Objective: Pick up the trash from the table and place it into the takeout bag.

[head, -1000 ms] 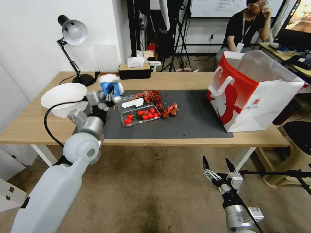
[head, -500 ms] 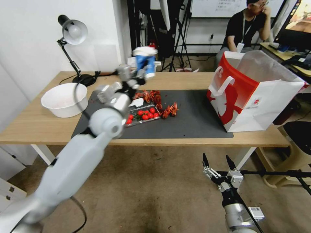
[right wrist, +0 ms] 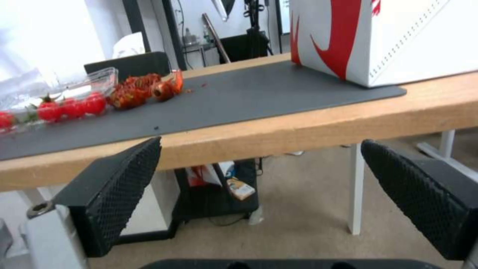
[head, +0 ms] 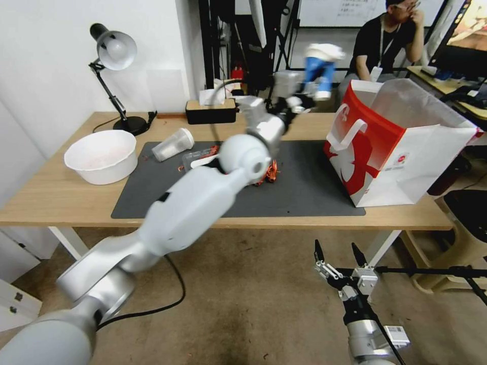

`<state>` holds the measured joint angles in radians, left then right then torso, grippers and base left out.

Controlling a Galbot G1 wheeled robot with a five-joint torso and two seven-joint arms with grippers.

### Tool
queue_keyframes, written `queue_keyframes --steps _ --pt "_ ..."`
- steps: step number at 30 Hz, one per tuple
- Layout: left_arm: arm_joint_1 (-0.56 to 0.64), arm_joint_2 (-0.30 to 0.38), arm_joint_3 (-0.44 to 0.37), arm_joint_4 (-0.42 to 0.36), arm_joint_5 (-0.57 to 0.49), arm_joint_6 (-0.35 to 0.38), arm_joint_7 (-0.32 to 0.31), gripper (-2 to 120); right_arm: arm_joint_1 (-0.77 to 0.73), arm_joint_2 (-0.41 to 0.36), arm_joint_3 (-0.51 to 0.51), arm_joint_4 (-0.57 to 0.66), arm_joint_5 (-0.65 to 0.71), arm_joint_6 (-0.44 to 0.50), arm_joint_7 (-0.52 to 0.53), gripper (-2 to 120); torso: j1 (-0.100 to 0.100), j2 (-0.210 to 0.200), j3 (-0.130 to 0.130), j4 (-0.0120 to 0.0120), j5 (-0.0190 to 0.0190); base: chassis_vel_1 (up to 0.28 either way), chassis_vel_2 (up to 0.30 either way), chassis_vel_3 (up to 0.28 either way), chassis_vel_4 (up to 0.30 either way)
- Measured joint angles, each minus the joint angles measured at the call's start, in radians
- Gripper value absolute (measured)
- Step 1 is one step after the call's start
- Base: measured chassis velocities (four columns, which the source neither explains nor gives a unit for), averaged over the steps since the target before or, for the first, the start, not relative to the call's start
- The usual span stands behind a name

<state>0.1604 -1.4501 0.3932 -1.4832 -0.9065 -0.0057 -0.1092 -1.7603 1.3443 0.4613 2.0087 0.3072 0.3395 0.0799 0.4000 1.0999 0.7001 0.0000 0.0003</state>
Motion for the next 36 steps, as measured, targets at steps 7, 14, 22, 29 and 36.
queue_keyframes --steps 7,14,22,29,36 --pt "-0.089 -0.131 0.034 0.168 0.087 -0.013 0.032 0 0.004 0.001 -0.004 -0.022 0.0 0.006 -0.002 100 0.0 0.0 0.0 -0.0001 0.0 0.0 0.0 0.0 0.0" --pt "-0.163 -0.161 0.109 0.282 0.194 -0.019 0.08 0 0.018 -0.01 -0.018 -0.036 0.004 0.008 -0.003 100 0.0 0.0 0.0 0.0004 -0.0002 0.0 0.0 0.0 0.0" --pt "-0.245 -0.16 0.169 0.341 0.201 -0.013 0.127 0 0.017 -0.025 -0.019 -0.052 0.009 0.01 -0.005 100 0.0 0.0 0.0 0.0001 -0.0003 0.0 0.0 0.0 0.0" --pt "-0.275 -0.159 0.211 0.344 0.194 0.002 0.144 0 0.023 -0.032 -0.022 -0.065 0.012 0.014 -0.006 100 0.0 0.0 0.0 -0.0001 -0.0002 0.0 0.0 0.0 0.0" --pt "-0.283 -0.154 0.26 0.366 0.218 -0.012 0.163 7 0.028 -0.037 -0.022 -0.075 0.015 0.016 -0.007 100 0.0 0.0 0.0 0.0 -0.0003 0.0 0.0 0.0 0.0"
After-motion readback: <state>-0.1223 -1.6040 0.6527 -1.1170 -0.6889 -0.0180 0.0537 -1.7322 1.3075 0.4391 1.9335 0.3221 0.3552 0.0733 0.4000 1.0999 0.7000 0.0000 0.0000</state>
